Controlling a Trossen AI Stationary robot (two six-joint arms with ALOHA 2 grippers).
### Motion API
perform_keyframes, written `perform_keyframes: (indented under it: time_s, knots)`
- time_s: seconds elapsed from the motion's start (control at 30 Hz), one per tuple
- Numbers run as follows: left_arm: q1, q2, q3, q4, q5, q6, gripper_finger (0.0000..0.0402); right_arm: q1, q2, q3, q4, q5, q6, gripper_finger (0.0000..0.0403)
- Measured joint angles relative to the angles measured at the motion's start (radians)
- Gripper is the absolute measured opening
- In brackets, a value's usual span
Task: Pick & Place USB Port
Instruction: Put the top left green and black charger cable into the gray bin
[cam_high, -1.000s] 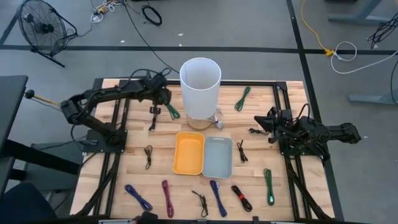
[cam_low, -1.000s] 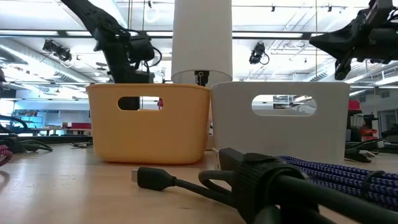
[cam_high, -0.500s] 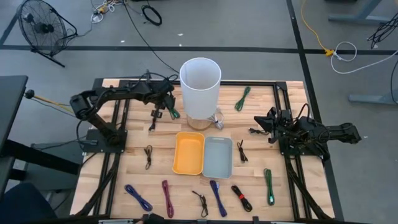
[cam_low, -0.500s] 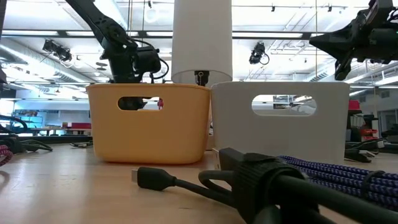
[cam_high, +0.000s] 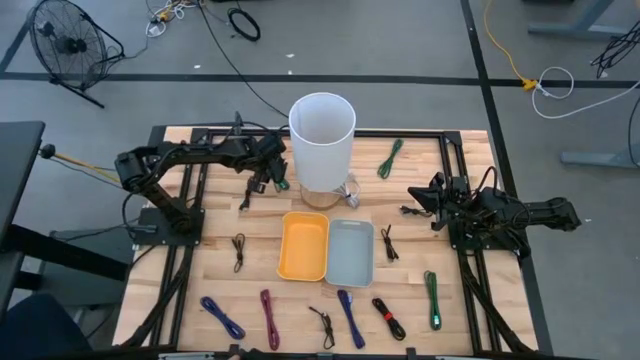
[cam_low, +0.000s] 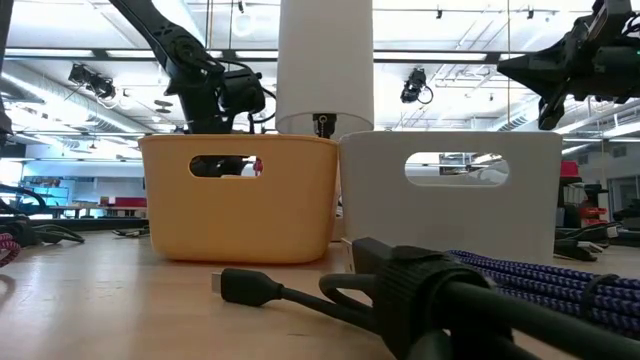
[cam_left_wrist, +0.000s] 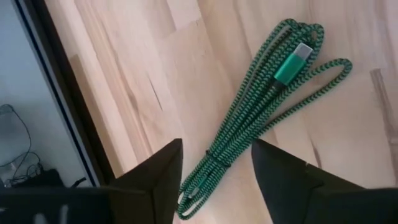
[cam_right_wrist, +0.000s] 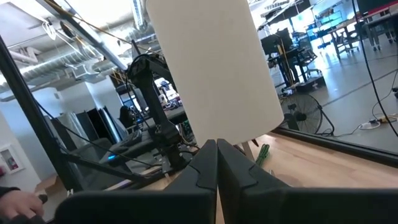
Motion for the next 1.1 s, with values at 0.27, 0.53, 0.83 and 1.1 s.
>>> perform_keyframes:
  time_s: [0.27, 0.53, 0.83, 1.1]
  knots:
    - [0.0, 0.024, -0.051, 0.011, 0.023, 0.031, 0.022, 0.0, 0.0, 0.0, -0.002, 0.0, 0.0, 0.0005]
    - [0.002, 0.104, -0.071, 0.184, -0.06, 0.058, 0.022, 0.0, 0.0, 0.0, -0.003, 0.0, 0.0, 0.0005]
    - [0.051, 0.155, -0.064, 0.158, 0.035, 0.061, 0.022, 0.0, 0.0, 0.0, -0.005, 0.0, 0.0, 0.0005]
    - [0.124, 0.156, -0.065, 0.16, 0.176, 0.058, 0.0207, 0.0, 0.0, 0.0, -0.006, 0.0, 0.0, 0.0005]
